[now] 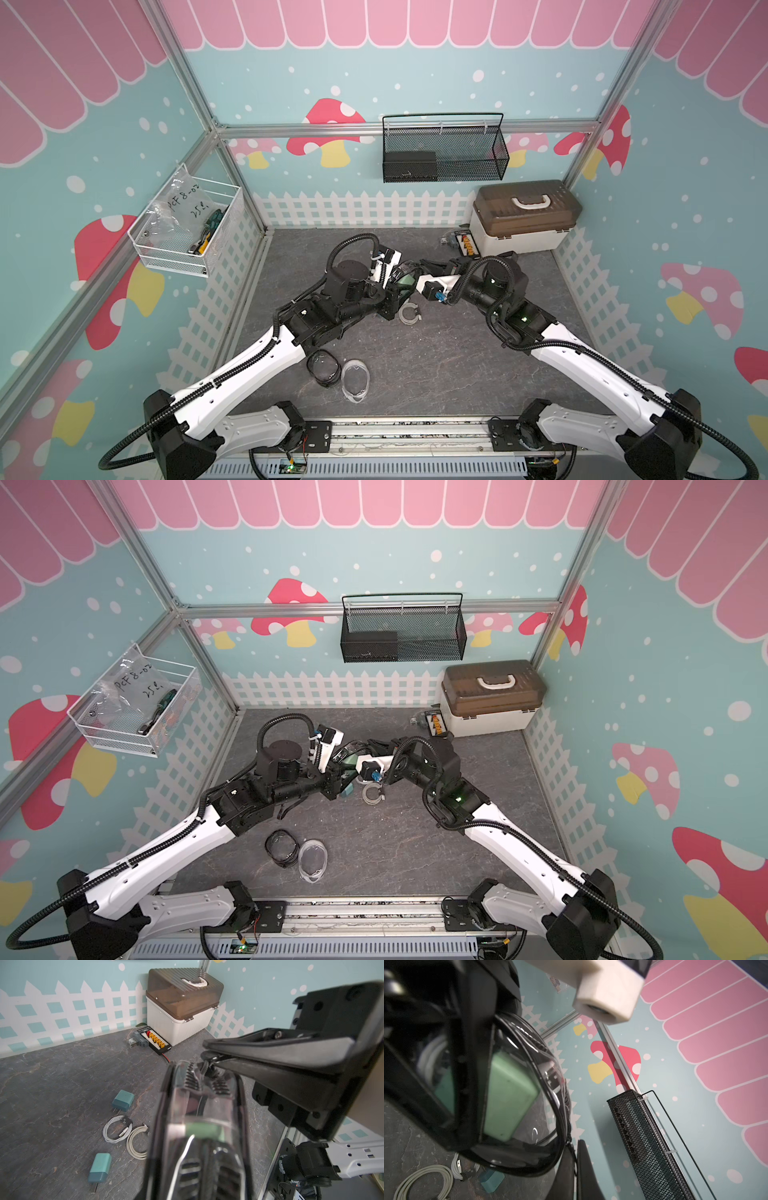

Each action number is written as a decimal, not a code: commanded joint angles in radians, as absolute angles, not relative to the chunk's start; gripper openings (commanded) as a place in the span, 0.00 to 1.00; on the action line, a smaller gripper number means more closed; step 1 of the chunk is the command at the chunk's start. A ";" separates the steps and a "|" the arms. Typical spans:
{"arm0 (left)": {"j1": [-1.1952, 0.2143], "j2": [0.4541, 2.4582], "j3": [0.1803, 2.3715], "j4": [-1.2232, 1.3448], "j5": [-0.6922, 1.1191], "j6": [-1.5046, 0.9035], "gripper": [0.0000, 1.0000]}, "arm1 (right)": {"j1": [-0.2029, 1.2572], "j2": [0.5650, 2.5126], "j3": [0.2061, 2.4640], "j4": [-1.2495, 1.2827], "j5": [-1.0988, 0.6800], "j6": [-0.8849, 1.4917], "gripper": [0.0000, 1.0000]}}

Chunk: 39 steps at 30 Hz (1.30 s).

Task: Pack away charging kits
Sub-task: Zip the zipper on the storage bag, then place the storage bag at the center of the board.

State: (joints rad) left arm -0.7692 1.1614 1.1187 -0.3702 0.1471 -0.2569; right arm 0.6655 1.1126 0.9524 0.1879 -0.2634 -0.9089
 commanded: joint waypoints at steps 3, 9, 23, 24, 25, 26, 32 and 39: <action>-0.758 1.199 1.103 -0.526 0.115 -0.259 0.00 | 0.683 1.083 1.037 0.299 -0.367 -0.933 0.00; -0.758 1.240 1.116 -0.521 0.127 -0.255 0.00 | 0.740 1.162 1.130 0.228 -0.292 -0.932 0.00; 0.002 1.307 0.785 -0.065 0.378 -0.635 0.00 | 0.776 1.143 0.957 0.343 0.035 -0.533 0.62; 0.061 1.356 0.754 0.007 0.420 -0.686 0.00 | 0.776 1.140 0.940 0.352 0.063 -0.457 0.70; 0.111 1.405 0.724 0.082 0.452 -0.733 0.00 | 0.776 1.141 0.920 0.376 0.103 -0.372 0.96; 0.145 1.450 0.706 0.144 0.477 -0.763 0.00 | 0.777 1.143 0.904 0.393 0.149 -0.287 0.99; 0.211 1.618 0.689 0.209 0.418 -0.816 0.00 | 0.775 1.159 0.912 0.217 0.318 0.073 0.99; 0.217 1.642 0.670 0.154 0.348 -0.860 0.39 | 0.773 1.128 0.863 0.083 0.345 0.396 0.99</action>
State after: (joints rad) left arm 0.2092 1.6405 0.6853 0.1547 0.3958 -0.8074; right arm 0.7731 1.1519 0.8795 0.1745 0.3119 0.1680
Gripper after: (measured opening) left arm 0.351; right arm 0.986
